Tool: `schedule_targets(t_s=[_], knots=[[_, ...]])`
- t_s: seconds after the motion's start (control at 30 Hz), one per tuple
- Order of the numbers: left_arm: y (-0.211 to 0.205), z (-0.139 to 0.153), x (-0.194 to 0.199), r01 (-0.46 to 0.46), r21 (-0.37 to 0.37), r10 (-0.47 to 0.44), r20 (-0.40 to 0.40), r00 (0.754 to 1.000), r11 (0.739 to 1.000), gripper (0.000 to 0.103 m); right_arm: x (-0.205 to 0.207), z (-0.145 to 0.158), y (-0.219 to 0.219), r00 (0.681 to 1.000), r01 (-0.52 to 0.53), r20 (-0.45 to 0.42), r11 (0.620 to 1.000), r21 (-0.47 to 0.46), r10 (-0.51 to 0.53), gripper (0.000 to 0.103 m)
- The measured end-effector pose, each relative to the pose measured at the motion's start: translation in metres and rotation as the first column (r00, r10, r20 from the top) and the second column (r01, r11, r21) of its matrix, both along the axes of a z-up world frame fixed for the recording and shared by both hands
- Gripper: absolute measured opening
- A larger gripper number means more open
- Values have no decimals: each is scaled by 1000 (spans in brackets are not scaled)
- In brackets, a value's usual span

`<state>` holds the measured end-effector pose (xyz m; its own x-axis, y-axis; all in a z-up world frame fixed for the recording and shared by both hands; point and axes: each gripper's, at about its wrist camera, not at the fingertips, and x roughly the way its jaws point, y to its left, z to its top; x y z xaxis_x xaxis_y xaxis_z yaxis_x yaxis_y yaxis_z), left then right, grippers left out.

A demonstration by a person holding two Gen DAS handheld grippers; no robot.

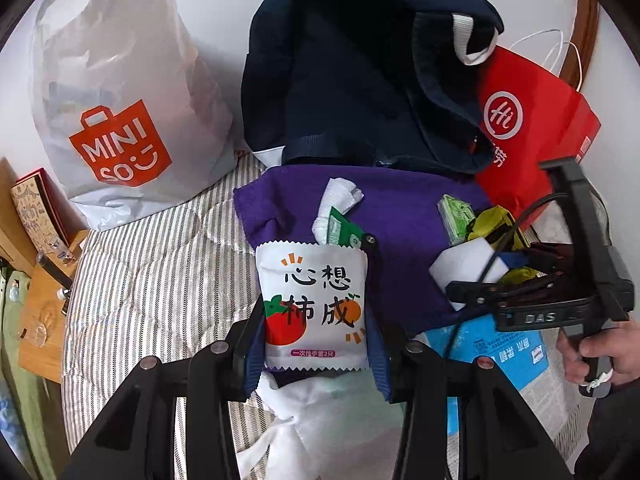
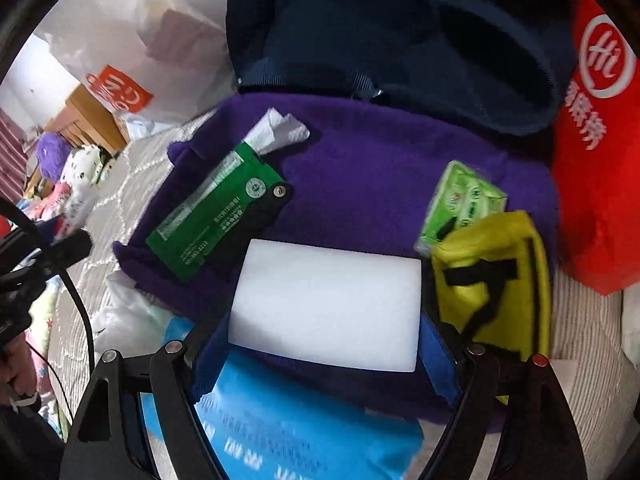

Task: Organize soft objects
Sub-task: 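Lower the sponge onto the towel and open the right tool while the left tool holds the sachet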

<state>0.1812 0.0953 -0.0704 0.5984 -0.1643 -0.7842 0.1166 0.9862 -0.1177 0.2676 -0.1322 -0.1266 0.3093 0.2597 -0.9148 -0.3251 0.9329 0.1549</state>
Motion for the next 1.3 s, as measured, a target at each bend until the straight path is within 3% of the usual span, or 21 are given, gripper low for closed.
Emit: schedule_targets(t_s=[0.33,0.7,0.87,1.3], knots=[[4,-6,6,5,-20,-5,0,1000,1000,42,21,-31,15,996,-12,-94,998,-64,6,83],[7,-8,5,-2,-19,1,-14,1000,1000,42,23,-33,6,990,-6,-144,1000,-11,5,85],[6,-7,4,-1,-17,1,-17,1000,1000,42,16,-22,0,991,1,-136,1000,-2,-1,86],[-18,-5,14,20,-19,-21,-36,999,1000,42,-12,43,-39,1000,29,-2,996,80,-29,86]])
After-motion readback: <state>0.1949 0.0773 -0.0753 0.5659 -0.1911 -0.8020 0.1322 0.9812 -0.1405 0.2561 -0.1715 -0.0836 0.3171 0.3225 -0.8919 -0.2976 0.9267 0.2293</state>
